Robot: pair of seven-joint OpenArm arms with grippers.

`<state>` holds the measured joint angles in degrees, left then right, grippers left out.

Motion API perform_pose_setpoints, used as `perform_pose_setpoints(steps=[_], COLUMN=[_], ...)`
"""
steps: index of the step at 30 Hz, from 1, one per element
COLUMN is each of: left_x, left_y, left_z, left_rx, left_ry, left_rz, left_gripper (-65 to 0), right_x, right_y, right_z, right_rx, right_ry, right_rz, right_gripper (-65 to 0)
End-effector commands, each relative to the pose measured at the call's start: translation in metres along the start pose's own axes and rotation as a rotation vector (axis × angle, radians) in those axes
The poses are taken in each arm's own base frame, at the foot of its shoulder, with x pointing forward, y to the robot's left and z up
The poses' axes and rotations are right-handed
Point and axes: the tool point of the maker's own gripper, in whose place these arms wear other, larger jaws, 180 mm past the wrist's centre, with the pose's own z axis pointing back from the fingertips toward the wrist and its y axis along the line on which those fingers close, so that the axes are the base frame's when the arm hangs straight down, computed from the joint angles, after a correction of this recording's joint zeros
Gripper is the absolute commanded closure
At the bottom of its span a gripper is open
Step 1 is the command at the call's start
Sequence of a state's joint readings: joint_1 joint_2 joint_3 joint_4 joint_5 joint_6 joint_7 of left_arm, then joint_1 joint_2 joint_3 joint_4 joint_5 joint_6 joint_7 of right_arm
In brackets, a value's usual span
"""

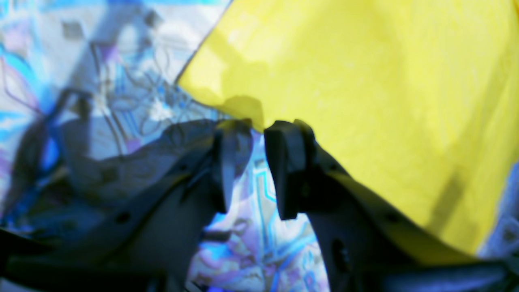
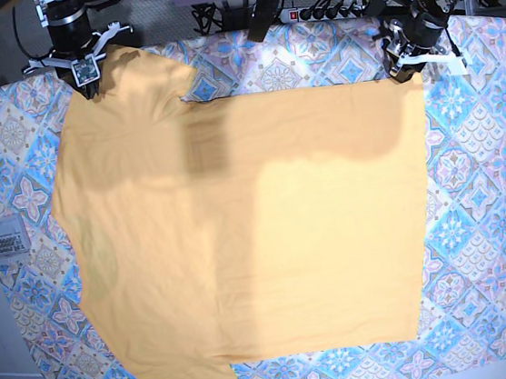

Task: Fold the T-shirt properly
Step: 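Grasp the shirt's shoulder edge with the left gripper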

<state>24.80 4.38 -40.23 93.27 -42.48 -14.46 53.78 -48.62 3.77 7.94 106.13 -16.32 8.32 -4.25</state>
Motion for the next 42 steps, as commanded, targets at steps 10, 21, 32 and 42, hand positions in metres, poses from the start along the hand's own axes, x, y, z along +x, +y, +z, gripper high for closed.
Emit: perform_pose_setpoints(steps=[10,21,32,42], left_x=[0.004,-0.001,0.014,0.022], left_y=[0.002,0.042,0.036,0.010], left_z=[-0.001,-0.010,-0.020,-0.033], left_rx=[-0.036,0.008,-0.016,-0.077], left_ry=[-0.017,-0.046,-0.066,-0.030], left_rz=[0.056,0.258,0.268,0.261], left_gripper=[-17.2,-17.2,-17.2,-17.2], right_x=[0.007,0.007,0.007,0.007], right_y=[-0.005,-0.005,-0.005,-0.005], right_z=[0.003,0.003,0.004,0.004], right_rx=[-0.015,-0.016,-0.015,-0.015], right_ry=[-0.030,-0.031,-0.030,-0.030], right_rz=[0.006,0.007,0.007,0.007], right_gripper=[-4.6,-4.6,-4.6,-4.6])
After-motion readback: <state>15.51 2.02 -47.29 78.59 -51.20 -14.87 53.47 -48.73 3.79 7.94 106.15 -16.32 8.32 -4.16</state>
